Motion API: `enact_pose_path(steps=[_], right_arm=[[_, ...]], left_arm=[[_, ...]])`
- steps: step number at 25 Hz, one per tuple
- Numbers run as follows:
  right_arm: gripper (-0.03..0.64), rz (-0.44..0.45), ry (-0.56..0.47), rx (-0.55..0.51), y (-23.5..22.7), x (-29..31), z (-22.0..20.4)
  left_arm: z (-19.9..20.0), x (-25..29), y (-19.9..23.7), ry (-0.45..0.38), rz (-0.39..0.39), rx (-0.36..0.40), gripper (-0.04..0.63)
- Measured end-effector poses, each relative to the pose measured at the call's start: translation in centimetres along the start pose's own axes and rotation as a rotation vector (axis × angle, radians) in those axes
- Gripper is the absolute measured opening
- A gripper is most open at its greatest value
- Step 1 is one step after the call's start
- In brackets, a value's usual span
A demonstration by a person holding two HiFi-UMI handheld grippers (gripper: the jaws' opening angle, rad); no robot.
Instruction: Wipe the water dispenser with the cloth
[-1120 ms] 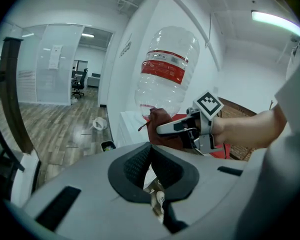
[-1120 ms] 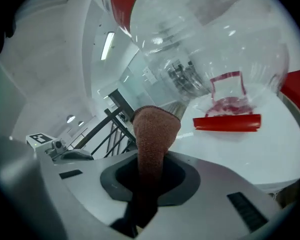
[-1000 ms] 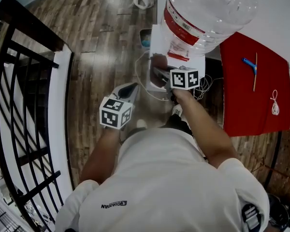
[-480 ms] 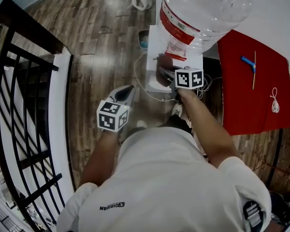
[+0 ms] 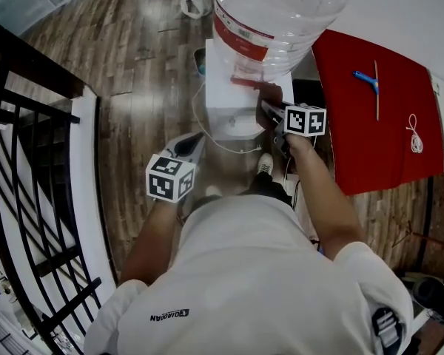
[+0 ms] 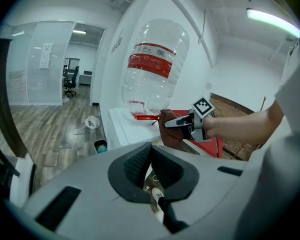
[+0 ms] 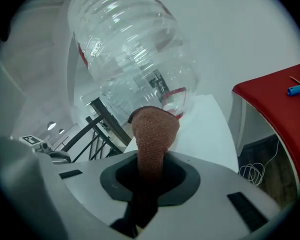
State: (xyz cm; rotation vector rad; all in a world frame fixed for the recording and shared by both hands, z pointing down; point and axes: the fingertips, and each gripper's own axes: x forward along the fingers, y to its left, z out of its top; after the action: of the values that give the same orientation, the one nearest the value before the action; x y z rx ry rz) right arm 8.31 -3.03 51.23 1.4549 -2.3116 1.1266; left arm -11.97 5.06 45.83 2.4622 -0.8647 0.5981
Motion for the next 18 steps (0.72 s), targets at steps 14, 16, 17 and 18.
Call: enact_pose_path(steps=[14, 16, 17, 18], right_arm=[[0.055, -0.205, -0.060, 0.011, -9.4, -6.2, 0.5], [0.055, -0.230, -0.064, 0.006, -10.2, -6.6, 0.6], [0.055, -0.240, -0.066, 0.004, -10.5, -6.8, 0.7], [0.055, -0.250, -0.069, 0.000, -10.7, -7.0, 0.7]], left_arm=[[-0.1, 1.3, -2.0, 0.019, -0.042, 0.033, -0.011], [-0.3, 1.2, -1.8, 0.020, -0.039, 0.032, -0.011], [-0.4, 1.2, -1.8, 0.020, -0.037, 0.031, -0.011], [-0.6, 1.1, -1.7, 0.021, -0.034, 0.030, -0.011]])
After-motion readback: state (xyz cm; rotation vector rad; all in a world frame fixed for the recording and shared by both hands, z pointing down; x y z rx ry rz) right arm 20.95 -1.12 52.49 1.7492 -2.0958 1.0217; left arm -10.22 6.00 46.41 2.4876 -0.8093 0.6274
